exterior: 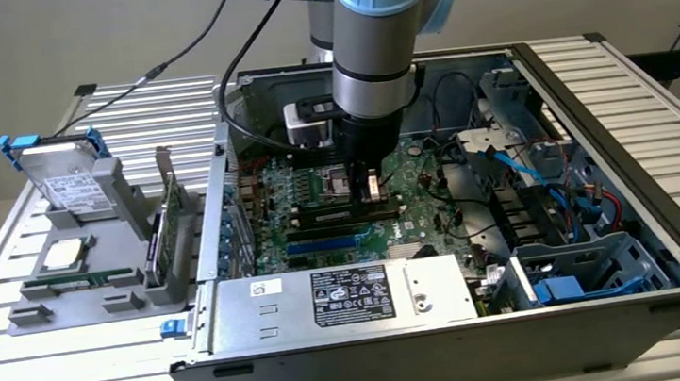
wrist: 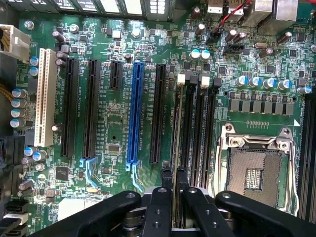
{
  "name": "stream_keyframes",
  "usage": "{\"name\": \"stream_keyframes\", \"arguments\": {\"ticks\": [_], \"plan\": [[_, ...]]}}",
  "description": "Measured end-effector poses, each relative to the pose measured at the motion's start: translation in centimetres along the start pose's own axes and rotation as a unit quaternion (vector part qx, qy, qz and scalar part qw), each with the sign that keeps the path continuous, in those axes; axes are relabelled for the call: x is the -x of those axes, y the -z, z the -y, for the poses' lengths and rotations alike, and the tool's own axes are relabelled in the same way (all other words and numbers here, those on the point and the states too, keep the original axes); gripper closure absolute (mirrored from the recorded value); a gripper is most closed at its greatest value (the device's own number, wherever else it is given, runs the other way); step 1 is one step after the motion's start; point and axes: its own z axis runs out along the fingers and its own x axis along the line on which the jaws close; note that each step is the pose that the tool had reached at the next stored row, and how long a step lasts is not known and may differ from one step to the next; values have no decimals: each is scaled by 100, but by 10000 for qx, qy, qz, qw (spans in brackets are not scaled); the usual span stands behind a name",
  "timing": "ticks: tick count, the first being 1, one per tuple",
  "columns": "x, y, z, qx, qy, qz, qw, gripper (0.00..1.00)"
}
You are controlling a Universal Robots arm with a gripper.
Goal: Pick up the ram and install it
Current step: 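Insert the ram into the slot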
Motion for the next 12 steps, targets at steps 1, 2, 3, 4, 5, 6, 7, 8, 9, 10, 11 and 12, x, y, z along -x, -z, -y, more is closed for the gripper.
{"name": "stream_keyframes", "arguments": {"ticks": [1, 2, 3, 4, 5, 6, 7, 8, 9, 10, 11, 12], "plan": [[2, 3, 0, 7, -1, 1, 10000, 86], [3, 3, 0, 9, -2, 3, 10000, 86], [7, 3, 1, 11, -2, 3, 10000, 86], [9, 4, 1, 14, -2, 1, 10000, 86], [13, 3, 2, 15, -1, 0, 10000, 86], [16, 4, 2, 16, -2, -1, 10000, 86], [17, 4, 1, 17, -2, -2, 10000, 86], [18, 3, 1, 17, -2, -4, 10000, 86], [18, 2, 1, 18, -3, -8, 10000, 86], [19, -1, 2, 18, -3, -12, 10000, 86], [19, -6, 2, 18, -3, -15, 10000, 86], [19, -14, 3, 18, -3, -19, 10000, 86]]}}
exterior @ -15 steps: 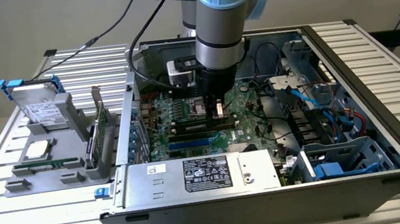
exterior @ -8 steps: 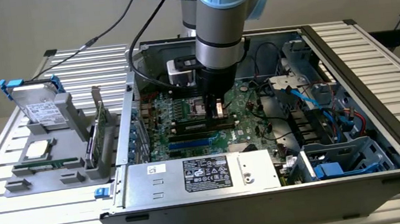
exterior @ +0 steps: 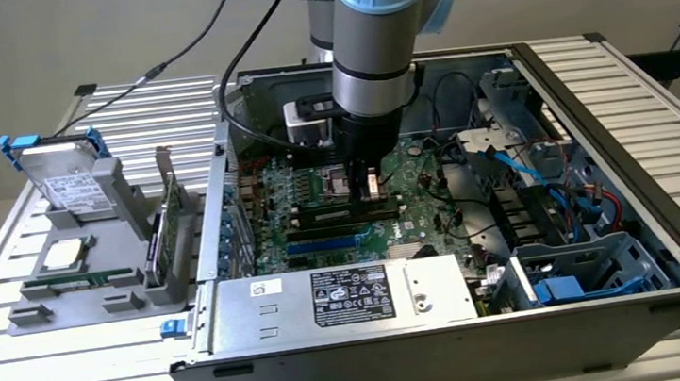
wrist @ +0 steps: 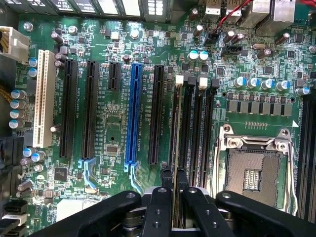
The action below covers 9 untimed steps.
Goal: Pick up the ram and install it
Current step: 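Insert the ram into the slot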
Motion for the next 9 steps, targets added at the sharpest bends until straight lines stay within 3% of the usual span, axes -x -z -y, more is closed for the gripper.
{"name": "stream_keyframes", "arguments": {"ticks": [5, 9], "plan": [[8, -37, 3, 1, -1, -21, 10000, 86], [8, -37, 3, 1, -2, -21, 10000, 86]]}}
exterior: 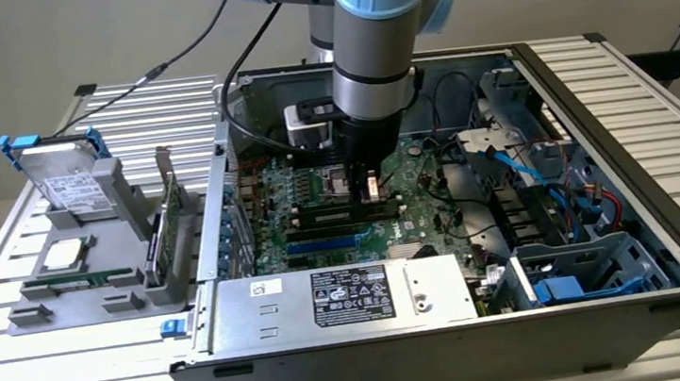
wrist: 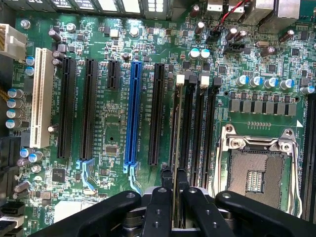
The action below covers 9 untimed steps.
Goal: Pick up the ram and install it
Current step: 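Insert the ram into the slot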
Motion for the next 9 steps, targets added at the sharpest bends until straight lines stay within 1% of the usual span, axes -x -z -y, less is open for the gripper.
{"name": "stream_keyframes", "arguments": {"ticks": [3, 7, 8, 9], "plan": [[0, 0, -1, 0, -1, 0, 10000, 85], [0, 23, -2, 3, 0, 0, 10000, 60], [1, 39, -3, 4, 0, 1, 10000, 60], [1, 57, -4, 5, 0, 1, 10000, 55]]}}
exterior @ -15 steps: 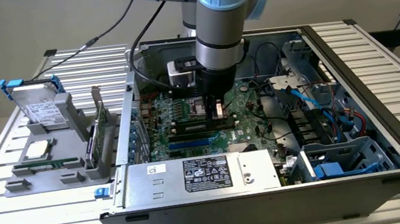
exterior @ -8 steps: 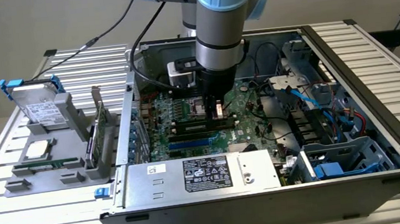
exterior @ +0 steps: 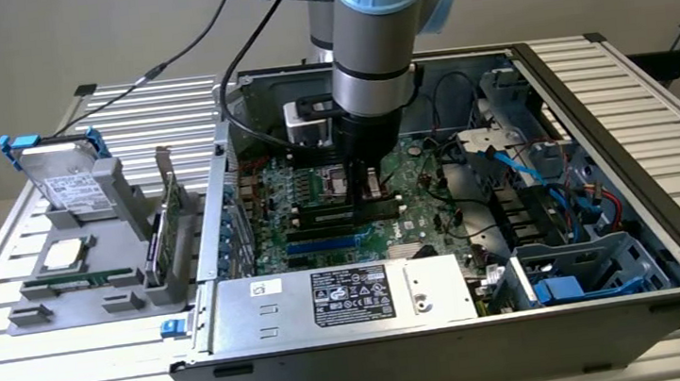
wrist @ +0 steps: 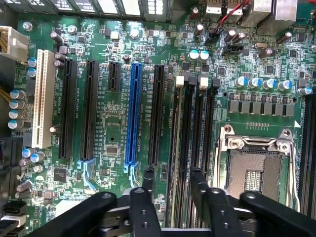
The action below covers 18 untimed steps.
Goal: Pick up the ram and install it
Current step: 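Insert the ram into the slot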
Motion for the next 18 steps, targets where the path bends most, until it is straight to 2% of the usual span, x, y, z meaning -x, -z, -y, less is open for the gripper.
{"name": "stream_keyframes", "arguments": {"ticks": [1, 2, 4, 6, 7, 12, 18], "plan": [[0, 21, -1, 2, 0, 0, 10000, 49], [0, 41, -3, 3, 0, -1, 10000, 49], [1, 88, -6, 6, 0, 0, 10000, 37], [2, 144, -10, 9, 0, -1, 10000, 37], [3, 171, -12, 10, 0, 0, 10000, 31], [5, 306, -21, 23, -1, 1, 10000, 31], [5, 315, -21, 23, -1, 2, 10000, 33]]}}
